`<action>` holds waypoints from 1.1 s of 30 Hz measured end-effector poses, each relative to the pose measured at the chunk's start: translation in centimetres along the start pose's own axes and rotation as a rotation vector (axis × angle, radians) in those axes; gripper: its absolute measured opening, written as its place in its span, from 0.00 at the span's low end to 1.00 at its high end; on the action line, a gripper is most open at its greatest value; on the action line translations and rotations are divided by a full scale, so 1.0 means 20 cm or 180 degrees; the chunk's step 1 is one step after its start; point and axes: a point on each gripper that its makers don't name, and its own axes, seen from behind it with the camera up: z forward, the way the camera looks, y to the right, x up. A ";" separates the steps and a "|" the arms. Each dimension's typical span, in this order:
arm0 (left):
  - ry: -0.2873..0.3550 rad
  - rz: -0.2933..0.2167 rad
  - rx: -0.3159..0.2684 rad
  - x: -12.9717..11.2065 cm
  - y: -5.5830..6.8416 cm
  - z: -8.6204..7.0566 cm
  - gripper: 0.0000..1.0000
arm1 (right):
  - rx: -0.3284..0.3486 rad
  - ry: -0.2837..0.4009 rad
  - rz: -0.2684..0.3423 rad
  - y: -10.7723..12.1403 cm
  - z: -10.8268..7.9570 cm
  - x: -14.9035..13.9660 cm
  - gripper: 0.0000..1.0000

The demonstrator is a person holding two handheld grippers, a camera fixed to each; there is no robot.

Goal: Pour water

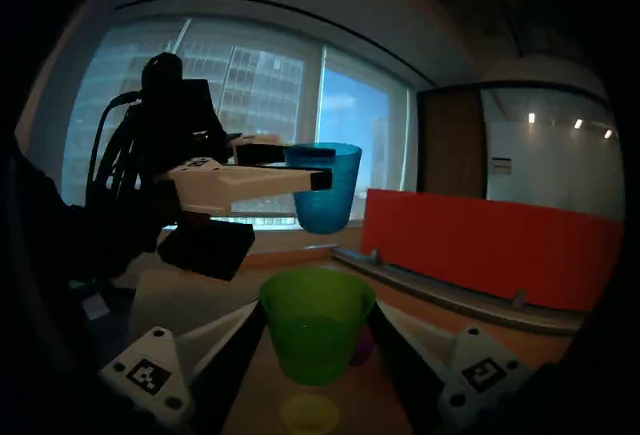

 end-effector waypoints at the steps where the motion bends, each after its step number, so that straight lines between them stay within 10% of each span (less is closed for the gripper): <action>1: -0.0002 -0.0095 -0.0011 0.00 0.00 0.00 0.86 | -0.0002 0.0003 0.0003 0.00 0.00 0.00 0.90; 11: -0.0034 -0.0684 -0.0041 -0.05 -0.02 0.02 0.86 | -0.0017 0.0012 0.0003 0.00 -0.01 0.01 0.90; 33: -0.0392 -0.0755 0.0163 -0.40 -0.08 -0.11 0.87 | -0.0271 -0.0132 0.0024 0.14 -0.11 -0.04 0.90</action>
